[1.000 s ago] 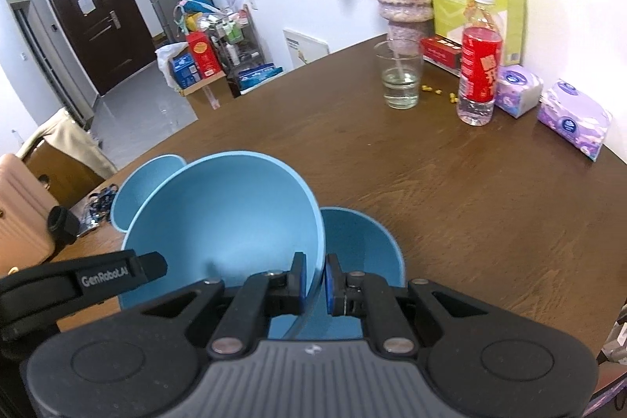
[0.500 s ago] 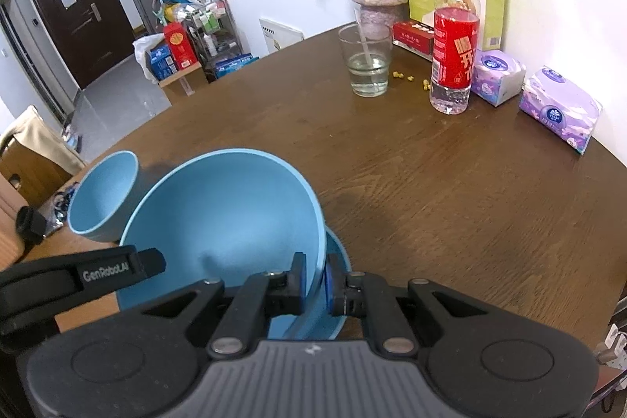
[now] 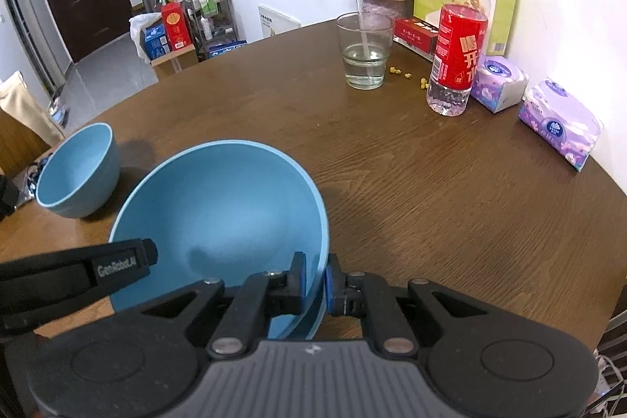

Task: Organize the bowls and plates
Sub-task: 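Lower the held bowl into the other blue bowl and open both grippers, then move both open tools back toward the remaining single blue bowl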

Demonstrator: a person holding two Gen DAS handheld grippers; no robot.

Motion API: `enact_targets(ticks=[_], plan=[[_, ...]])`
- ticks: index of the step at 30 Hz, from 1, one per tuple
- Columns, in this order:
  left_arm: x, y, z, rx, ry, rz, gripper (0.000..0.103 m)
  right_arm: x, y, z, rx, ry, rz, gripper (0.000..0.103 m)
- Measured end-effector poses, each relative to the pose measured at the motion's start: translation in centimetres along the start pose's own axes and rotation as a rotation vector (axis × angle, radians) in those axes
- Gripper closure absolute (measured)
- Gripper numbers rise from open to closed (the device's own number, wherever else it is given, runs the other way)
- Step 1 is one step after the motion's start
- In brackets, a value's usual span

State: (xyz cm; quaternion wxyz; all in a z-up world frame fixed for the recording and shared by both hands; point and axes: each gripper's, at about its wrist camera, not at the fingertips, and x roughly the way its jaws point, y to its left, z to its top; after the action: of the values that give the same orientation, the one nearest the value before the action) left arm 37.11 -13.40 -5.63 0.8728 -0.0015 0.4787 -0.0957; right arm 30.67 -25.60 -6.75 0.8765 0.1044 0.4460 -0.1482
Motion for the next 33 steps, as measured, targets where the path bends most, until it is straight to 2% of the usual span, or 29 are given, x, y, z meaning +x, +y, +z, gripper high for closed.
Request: enact_targets(ticks=[15, 24, 26, 27, 29, 30, 32, 33], plan=[[0.8, -0.3, -0.8, 0.037, 0.029, 0.044, 0.086, 1.2, 1.0, -1.2, -0.099, 0.028, -0.042, 0.093], [0.6, 0.0, -0.8, 0.020, 0.025, 0.036, 0.086, 1.4, 1.1, -1.0, -0.089, 0.040, -0.044, 0.090], [0.3, 0.2, -0.8, 0.015, 0.017, 0.035, 0.083, 1.4, 0.8, -1.0, -0.068, 0.041, -0.035, 0.076], [0.2, 0.3, -0.7, 0.012, 0.017, 0.037, 0.081, 1.3, 0.6, -1.1, -0.060, 0.039, -0.034, 0.073], [-0.2, 0.7, -0.6, 0.002, 0.010, 0.048, 0.067, 1.0, 0.4, -1.1, -0.039, 0.031, -0.030, 0.057], [-0.4, 0.9, -0.6, -0.002, 0.004, 0.054, 0.063, 0.8, 0.2, -1.1, -0.028, 0.025, -0.023, 0.054], [-1.1, 1.5, -0.5, -0.022, -0.011, 0.061, 0.044, 0.5, -0.2, -1.1, -0.014, 0.019, -0.015, 0.040], [-1.5, 1.8, -0.5, -0.031, -0.019, 0.063, 0.039, 0.4, -0.3, -1.1, -0.009, 0.016, -0.011, 0.036]])
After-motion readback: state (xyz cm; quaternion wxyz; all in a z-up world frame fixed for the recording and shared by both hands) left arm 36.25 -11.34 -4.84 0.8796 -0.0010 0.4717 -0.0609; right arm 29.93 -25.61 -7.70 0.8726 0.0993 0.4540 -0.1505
